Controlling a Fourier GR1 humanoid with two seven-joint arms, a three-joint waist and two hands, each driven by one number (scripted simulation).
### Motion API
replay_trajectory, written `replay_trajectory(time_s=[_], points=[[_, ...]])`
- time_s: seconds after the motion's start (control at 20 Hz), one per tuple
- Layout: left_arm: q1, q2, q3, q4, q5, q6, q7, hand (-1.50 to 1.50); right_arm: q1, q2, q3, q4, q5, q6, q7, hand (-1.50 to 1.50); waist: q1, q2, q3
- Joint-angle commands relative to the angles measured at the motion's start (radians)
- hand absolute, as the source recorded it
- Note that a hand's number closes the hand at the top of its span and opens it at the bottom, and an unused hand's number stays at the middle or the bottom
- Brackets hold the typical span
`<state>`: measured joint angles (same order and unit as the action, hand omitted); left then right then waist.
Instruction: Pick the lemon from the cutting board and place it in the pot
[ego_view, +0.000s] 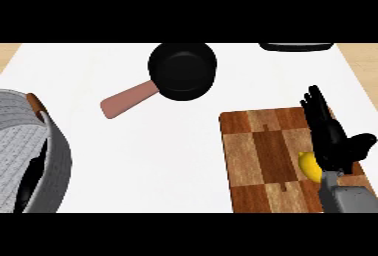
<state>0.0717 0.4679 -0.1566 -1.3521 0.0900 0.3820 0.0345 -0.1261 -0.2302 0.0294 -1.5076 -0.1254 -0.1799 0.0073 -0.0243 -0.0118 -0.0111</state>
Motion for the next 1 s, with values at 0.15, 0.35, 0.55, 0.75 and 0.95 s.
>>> replay_trajectory(time_s=[0.15,0.35,0.55,0.75,0.95], points=[[-0.093,-0.065,-0.019,-0.166,0.074,-0.077,0.014,0.0,-0.071,0.001,0.244,-0.048,-0.199,0.481,0.017,-1.5,0.061,0.011,0.016],[-0.118,-0.11,-0.02,-0.207,0.135,-0.116,0.051,0.0,-0.228,-0.207,0.291,-0.193,0.041,0.602,-0.166,1.5,0.022,-0.022,0.006],[-0.148,-0.161,-0.024,-0.239,0.174,-0.108,0.098,0.0,-0.117,-0.262,0.143,-0.191,-0.18,0.819,-0.477,-1.5,-0.019,0.013,0.02],[-0.147,-0.163,-0.041,-0.305,0.187,-0.114,0.128,0.0,-0.119,-0.444,-0.028,-0.091,-0.209,1.028,-0.696,-1.5,0.012,0.016,0.021],[-0.169,-0.167,-0.034,-0.286,0.194,-0.108,0.157,0.0,-0.14,-0.638,-0.121,-0.076,-0.085,1.051,-0.759,-1.5,0.011,0.018,0.019]])
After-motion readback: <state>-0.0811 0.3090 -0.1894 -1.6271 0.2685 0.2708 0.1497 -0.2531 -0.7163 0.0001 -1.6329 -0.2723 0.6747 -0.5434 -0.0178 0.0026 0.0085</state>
